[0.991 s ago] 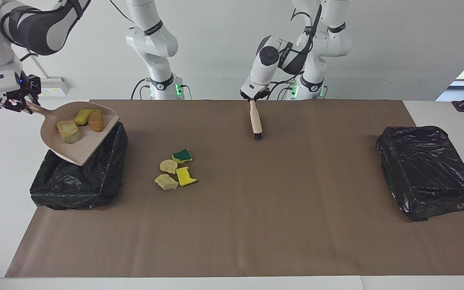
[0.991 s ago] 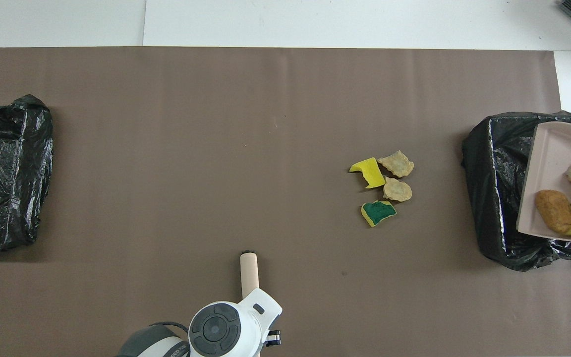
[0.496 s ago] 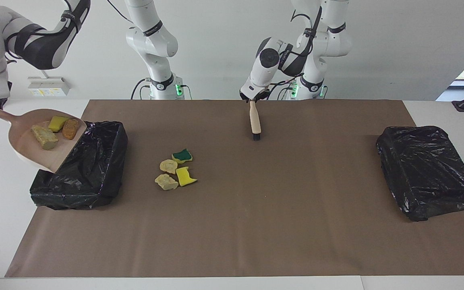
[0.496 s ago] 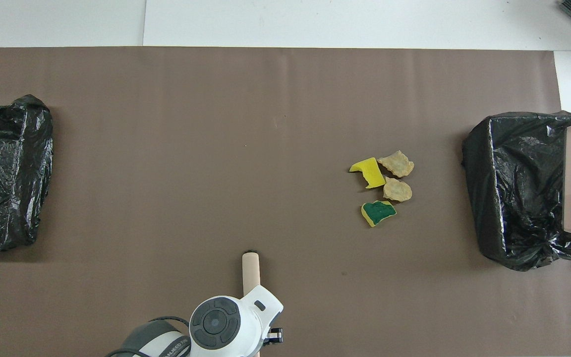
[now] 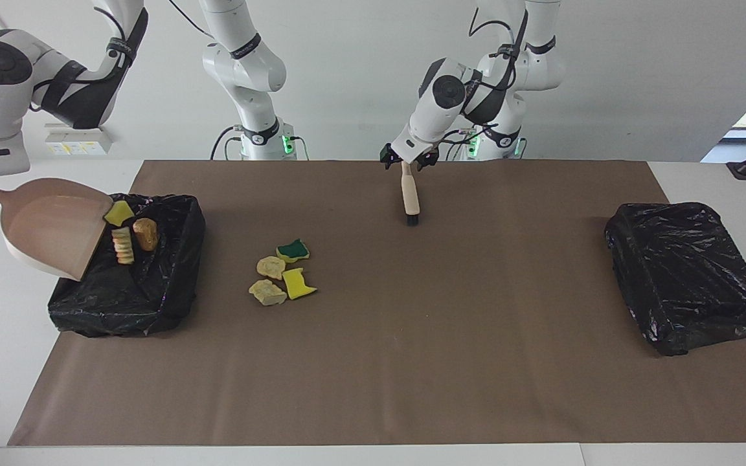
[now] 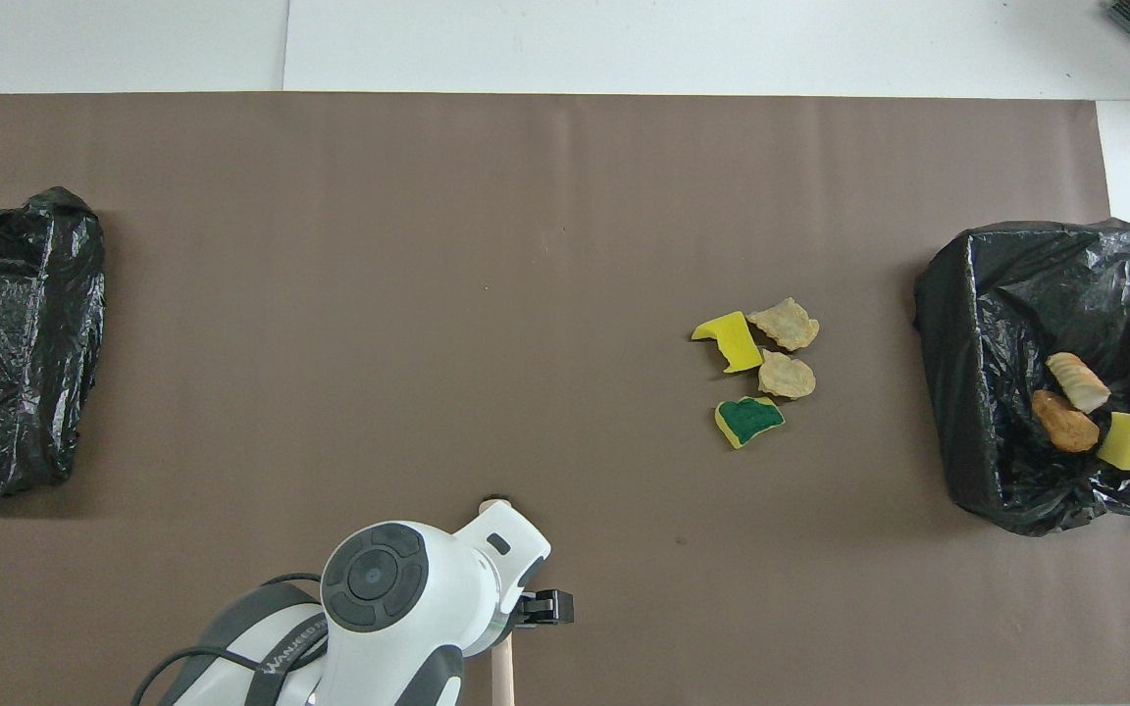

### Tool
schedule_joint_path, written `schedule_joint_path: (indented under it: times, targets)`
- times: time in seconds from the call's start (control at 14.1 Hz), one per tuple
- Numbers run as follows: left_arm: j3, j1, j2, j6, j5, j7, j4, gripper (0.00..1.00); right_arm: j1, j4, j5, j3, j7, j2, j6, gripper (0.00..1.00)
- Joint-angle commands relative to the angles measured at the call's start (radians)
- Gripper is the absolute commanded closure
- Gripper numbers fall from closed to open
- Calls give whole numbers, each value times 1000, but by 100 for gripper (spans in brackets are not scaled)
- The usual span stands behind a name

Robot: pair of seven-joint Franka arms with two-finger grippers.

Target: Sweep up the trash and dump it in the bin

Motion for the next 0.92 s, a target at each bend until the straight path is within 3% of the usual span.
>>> schedule_joint_path:
  times: [0.0,0.21,0.35,0.57,0.85]
  targets:
    - [97,16,10,-112,127,13,161,0,16,-11,-88,3,26,-4,18,100]
    - [188,13,56,-123,316,49,256,0,20,9,-110,14,14,-22,-5,100]
    - [263,10,110,-161,362,68,357,0,20,70,-76,37,21,-68,-121,100]
    - [375,-4,193,-293,499,155,533,0,19,183,154,101,93,-84,-337,100]
    - [507,-2,200,-335,521,287,644,0,20,177,381,190,424,-108,-448,100]
